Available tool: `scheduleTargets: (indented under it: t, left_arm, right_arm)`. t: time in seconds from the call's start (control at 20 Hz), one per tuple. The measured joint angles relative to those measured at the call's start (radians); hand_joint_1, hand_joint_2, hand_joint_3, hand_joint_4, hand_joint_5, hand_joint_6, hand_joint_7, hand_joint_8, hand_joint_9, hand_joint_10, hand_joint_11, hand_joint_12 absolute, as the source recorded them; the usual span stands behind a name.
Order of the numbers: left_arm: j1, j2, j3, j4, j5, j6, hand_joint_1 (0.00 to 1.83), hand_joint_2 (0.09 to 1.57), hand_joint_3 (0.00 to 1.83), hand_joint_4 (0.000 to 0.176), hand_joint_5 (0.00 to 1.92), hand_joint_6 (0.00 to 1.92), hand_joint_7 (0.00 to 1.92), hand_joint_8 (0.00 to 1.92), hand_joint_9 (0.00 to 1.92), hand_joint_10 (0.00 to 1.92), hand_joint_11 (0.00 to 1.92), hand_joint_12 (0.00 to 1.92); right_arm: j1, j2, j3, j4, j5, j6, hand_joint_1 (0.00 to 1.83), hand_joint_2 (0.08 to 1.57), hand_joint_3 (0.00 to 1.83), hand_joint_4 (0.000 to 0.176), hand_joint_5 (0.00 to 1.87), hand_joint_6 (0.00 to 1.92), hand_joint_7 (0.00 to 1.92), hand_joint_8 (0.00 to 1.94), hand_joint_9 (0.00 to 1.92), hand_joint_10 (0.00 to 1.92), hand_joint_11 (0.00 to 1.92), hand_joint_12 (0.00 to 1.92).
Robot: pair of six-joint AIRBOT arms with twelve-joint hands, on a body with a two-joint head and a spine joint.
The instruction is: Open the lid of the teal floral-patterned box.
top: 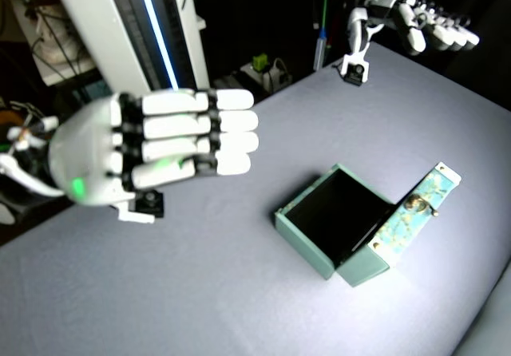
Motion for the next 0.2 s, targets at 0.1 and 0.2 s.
scheduleTargets:
  t: [0.1,0.2]
  left_arm:
    - [-0.028,0.017,-0.012,-0.001,-0.015,-0.002,0.48,1.52,0.0,0.171,0.32,1.83,0.85,0.12,1.0,0.21,0.74,0.78]
    - [-0.052,0.019,-0.018,-0.018,-0.019,-0.002,0.6,1.51,0.0,0.076,0.36,1.89,0.69,0.91,0.73,1.22,0.64,1.42]
  right_arm:
    - [0.04,0.033,-0.025,-0.002,-0.018,-0.003,0.75,1.27,0.0,0.0,0.5,0.02,0.45,0.02,0.44,0.02,0.09,1.15]
    - [0.058,0.056,-0.027,0.047,0.021,0.013,0.72,1.42,0.0,0.109,0.43,1.72,0.66,0.86,0.75,0.58,0.35,1.43]
